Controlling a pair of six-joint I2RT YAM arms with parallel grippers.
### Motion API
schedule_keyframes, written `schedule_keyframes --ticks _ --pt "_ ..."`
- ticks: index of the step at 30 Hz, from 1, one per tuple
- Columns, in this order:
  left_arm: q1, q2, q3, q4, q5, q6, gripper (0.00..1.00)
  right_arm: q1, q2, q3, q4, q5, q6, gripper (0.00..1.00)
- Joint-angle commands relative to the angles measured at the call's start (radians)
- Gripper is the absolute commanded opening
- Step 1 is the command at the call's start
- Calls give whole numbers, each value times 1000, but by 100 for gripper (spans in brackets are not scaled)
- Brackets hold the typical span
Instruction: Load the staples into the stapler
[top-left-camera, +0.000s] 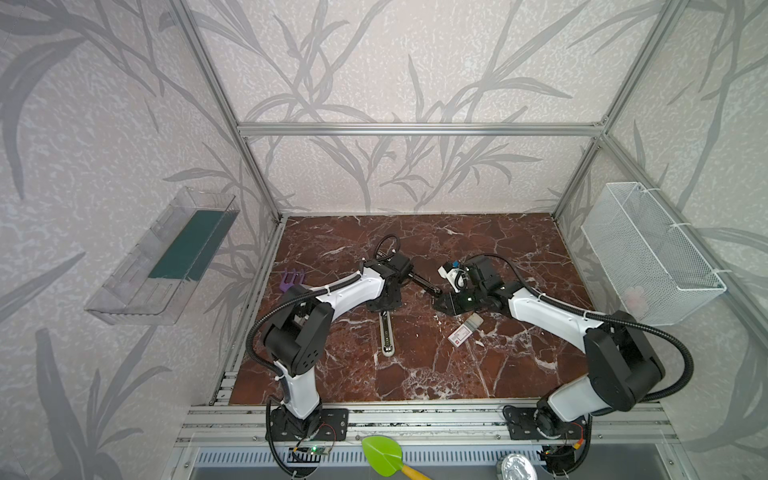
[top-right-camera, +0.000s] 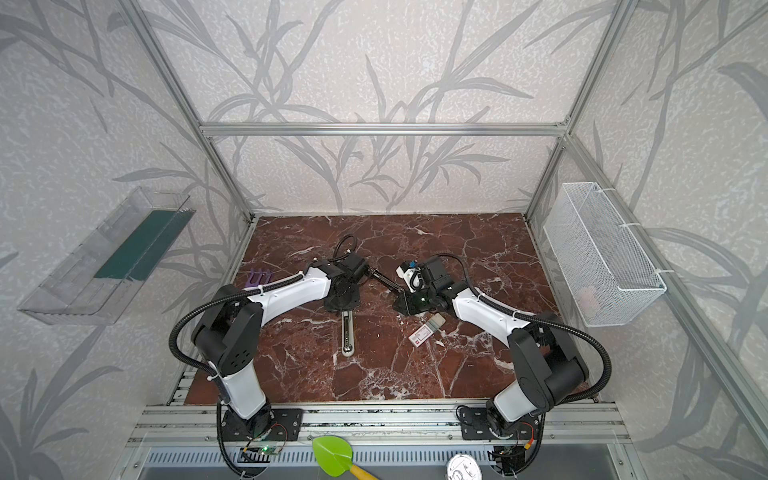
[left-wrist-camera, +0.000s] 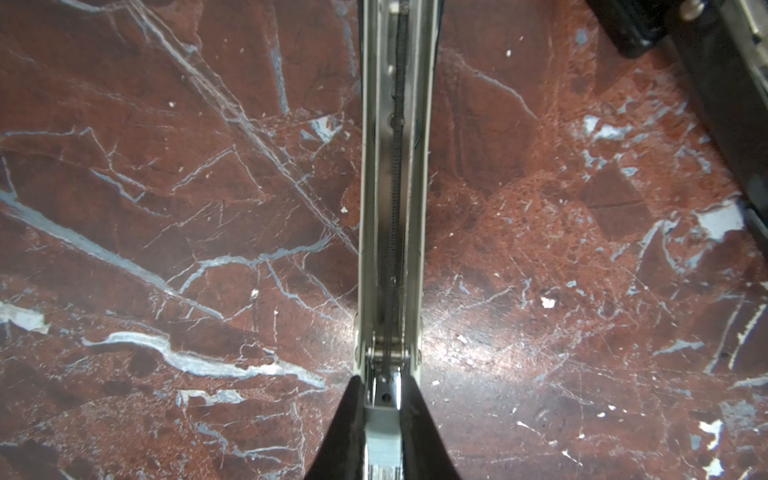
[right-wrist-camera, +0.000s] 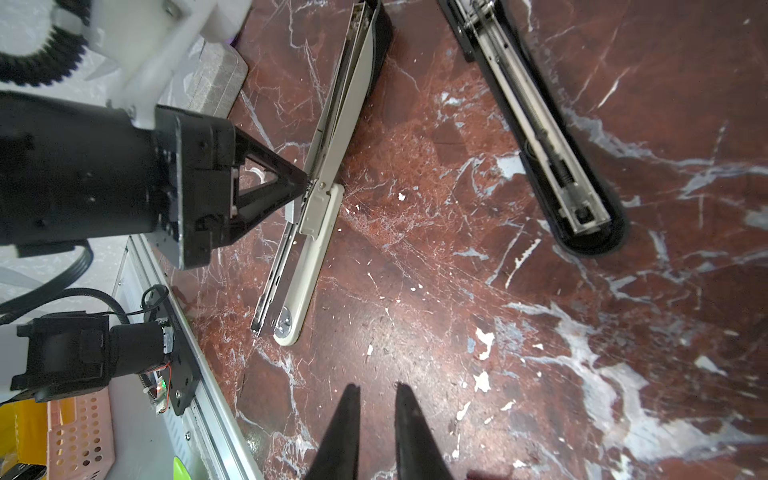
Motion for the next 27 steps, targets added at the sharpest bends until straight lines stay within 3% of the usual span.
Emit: schedule_keyframes --ticks 1,6,13,19,24,27 --pt "-11 14 0 -26 -47 -19 17 -6 -32 -4 -5 -16 -10 19" --pt "-17 18 -7 -30 -61 -22 18 -14 -36 -7 -4 -21 -10 19" --pt "-21 14 -10 -43 -46 -27 29 -18 -31 -3 -4 -22 -12 19" --pt "-28 -50 8 -59 -48 -17 32 -15 -12 15 -10 -28 -14 20" --pt "-16 -43 85 -137 -116 3 34 -12 -5 34 -14 -33 -14 20" --pt "1 -11 117 -140 -88 34 34 -6 -4 35 -17 -28 -12 20"
